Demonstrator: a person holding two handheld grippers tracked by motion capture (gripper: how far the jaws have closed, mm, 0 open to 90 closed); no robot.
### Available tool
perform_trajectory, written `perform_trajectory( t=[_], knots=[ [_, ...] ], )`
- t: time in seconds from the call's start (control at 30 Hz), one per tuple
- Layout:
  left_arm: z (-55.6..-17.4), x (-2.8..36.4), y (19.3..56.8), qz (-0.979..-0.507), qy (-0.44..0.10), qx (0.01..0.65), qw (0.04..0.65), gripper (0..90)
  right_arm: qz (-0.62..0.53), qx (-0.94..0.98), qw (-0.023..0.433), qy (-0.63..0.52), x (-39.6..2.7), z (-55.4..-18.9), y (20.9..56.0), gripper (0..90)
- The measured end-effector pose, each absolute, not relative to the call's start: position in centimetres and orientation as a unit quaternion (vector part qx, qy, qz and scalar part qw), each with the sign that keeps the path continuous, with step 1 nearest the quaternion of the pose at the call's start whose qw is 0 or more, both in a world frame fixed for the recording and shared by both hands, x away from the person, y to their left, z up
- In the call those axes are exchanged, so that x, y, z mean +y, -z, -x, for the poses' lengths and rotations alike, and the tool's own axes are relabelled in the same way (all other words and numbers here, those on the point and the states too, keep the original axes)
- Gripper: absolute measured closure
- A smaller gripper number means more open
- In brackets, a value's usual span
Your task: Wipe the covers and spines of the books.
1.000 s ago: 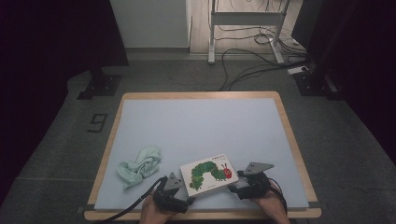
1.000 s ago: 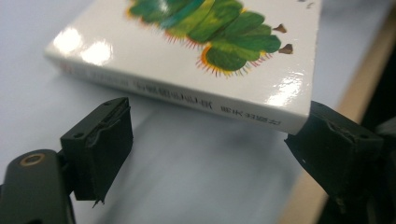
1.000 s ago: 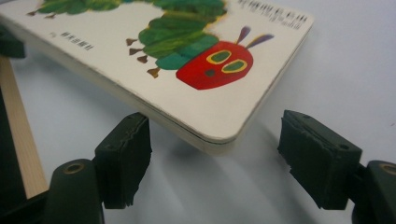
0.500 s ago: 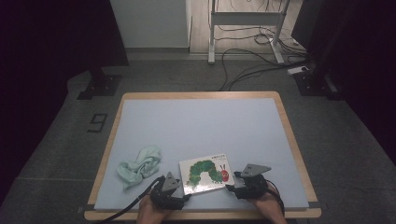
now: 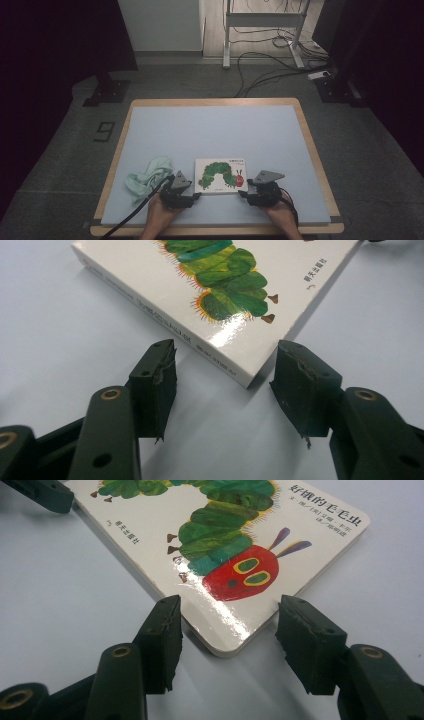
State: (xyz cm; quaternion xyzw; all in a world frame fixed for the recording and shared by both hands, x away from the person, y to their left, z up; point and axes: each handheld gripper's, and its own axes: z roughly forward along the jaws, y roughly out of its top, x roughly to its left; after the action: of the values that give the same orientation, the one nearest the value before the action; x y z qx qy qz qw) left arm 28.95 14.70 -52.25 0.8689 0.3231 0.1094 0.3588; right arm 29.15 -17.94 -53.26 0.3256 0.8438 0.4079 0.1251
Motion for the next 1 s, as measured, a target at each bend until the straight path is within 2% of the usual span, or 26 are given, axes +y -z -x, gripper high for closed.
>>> perform_trajectory(
  t=[0.67,0.77,0.83,1.0],
  knots=[
    [-32.9,15.1,52.5,-0.857,-0.129,0.343,0.362,38.4,-0.349,0.834,0.13,-0.407,-17.2,-33.2,53.3,44.4],
    [-32.8,15.2,52.4,-0.857,-0.133,0.346,0.359,35.0,-0.348,0.834,0.13,-0.407,-17.2,-33.2,53.3,44.1],
    [-32.8,15.3,52.2,-0.856,-0.128,0.345,0.363,29.7,-0.347,0.835,0.13,-0.408,-17.2,-33.2,53.3,42.8],
    [-32.3,15.6,51.4,-0.851,-0.116,0.343,0.381,19.4,-0.338,0.84,0.132,-0.403,-17.1,-33.1,53.3,31.9]
  ],
)
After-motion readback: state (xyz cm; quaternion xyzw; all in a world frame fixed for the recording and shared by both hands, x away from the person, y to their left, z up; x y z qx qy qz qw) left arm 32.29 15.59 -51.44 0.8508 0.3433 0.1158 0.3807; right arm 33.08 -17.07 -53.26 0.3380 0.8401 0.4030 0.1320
